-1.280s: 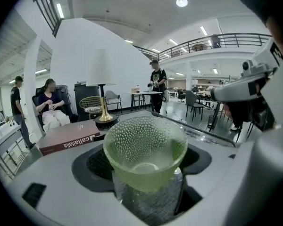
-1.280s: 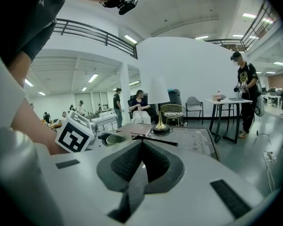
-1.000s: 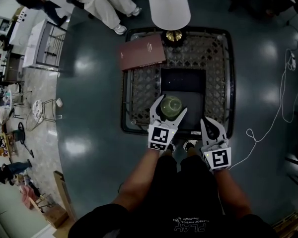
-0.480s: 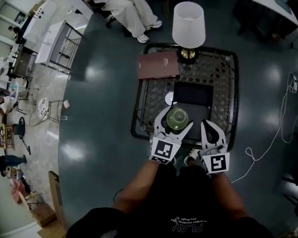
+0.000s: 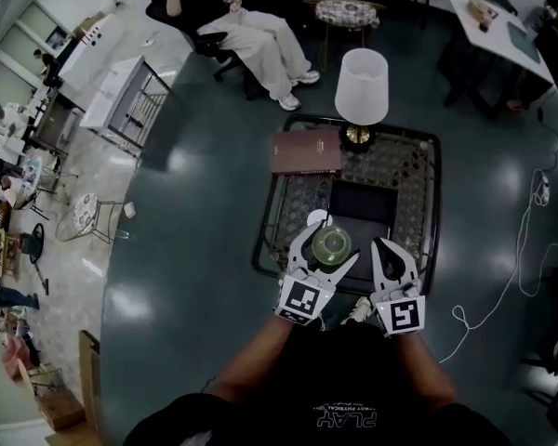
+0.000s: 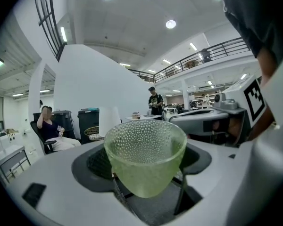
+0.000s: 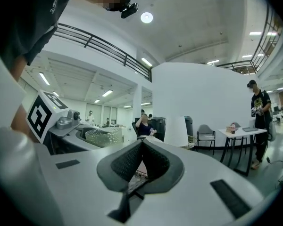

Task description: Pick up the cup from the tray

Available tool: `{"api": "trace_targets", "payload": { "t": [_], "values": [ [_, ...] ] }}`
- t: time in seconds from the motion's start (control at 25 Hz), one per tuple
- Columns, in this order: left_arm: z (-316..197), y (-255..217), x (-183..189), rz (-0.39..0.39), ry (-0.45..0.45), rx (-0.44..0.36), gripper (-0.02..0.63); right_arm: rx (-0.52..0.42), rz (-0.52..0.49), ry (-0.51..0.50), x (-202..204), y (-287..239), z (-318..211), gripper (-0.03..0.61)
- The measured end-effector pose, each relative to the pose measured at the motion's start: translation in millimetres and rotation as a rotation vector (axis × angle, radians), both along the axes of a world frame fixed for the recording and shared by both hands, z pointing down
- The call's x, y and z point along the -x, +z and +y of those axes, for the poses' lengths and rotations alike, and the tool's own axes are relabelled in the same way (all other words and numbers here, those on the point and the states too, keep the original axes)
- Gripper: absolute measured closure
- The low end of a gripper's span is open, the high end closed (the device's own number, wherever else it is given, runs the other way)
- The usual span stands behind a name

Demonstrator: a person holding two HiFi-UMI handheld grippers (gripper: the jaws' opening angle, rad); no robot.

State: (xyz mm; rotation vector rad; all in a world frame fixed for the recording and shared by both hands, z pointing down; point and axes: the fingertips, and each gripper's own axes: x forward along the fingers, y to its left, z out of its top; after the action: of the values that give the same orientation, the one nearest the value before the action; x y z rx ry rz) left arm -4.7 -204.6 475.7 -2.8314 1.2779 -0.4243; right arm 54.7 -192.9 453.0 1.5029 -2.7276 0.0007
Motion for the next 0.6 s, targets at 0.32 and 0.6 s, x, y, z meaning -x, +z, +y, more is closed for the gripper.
{"api": "trace_targets", "payload": {
  "t": [0.32,0.6],
  "values": [
    [0.6,-22.5,14.4,0.010,-0.034,-0.033,0.221,-0.030,-0.016,-0.024,6.7,-17.6,1.2,0.568],
    [3.2,-26.5,11.6,-0.016,-0.031,-0.060,0.221,-0.022,0.004,-0.038,9.6,-20.4,-4.2,0.568]
  ]
}}
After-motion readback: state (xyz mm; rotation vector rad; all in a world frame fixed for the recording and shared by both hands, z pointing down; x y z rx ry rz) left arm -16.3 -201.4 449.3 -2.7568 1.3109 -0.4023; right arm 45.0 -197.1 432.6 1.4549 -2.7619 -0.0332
